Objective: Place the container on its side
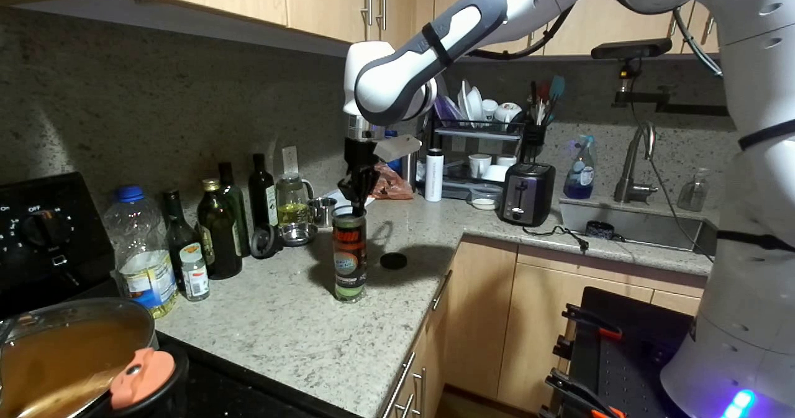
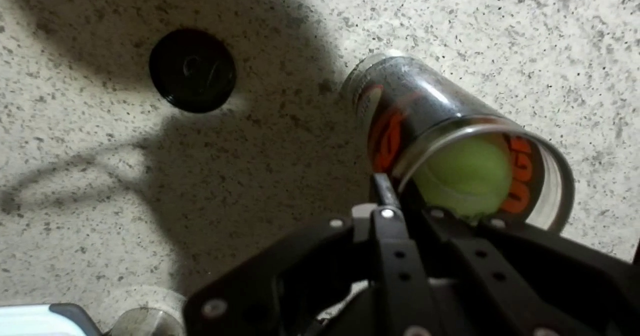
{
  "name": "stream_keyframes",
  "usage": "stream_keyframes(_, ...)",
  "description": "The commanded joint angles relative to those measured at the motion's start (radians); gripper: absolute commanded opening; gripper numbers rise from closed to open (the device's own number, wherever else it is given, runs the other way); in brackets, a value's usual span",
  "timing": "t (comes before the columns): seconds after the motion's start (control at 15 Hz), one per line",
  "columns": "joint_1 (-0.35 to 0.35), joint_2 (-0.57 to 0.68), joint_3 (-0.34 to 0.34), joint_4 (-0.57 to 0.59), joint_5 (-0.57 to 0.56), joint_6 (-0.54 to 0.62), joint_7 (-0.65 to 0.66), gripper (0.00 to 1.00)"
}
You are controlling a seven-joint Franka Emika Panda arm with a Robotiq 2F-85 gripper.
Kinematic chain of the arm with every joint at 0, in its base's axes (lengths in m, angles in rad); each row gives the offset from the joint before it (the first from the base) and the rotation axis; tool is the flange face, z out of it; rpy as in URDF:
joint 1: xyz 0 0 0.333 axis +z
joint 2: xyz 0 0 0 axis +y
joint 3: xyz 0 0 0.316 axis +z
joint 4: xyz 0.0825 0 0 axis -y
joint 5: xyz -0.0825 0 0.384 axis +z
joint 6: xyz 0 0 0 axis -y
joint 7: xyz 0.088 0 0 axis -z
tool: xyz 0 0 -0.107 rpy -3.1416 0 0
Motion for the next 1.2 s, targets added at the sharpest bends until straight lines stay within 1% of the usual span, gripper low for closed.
stream_keyframes(0.0,0.001,0.004,0.014,0.014,0.032,-0.019,-0.008,0.01)
stream_keyframes(0.2,-0.013,0.014,0.031,0.023,0.095,-0.019,-0.023,0.01)
stream_keyframes(0.47,-0.06,0.029,0.054,0.038,0.266,-0.019,-0.096,0.01)
stream_keyframes(0.73,-0.097,0.056,0.067,0.062,0.392,-0.017,-0.15,0.01)
stream_keyframes(1.13,-0.134,0.12,0.092,0.116,0.498,-0.041,-0.205,0.01)
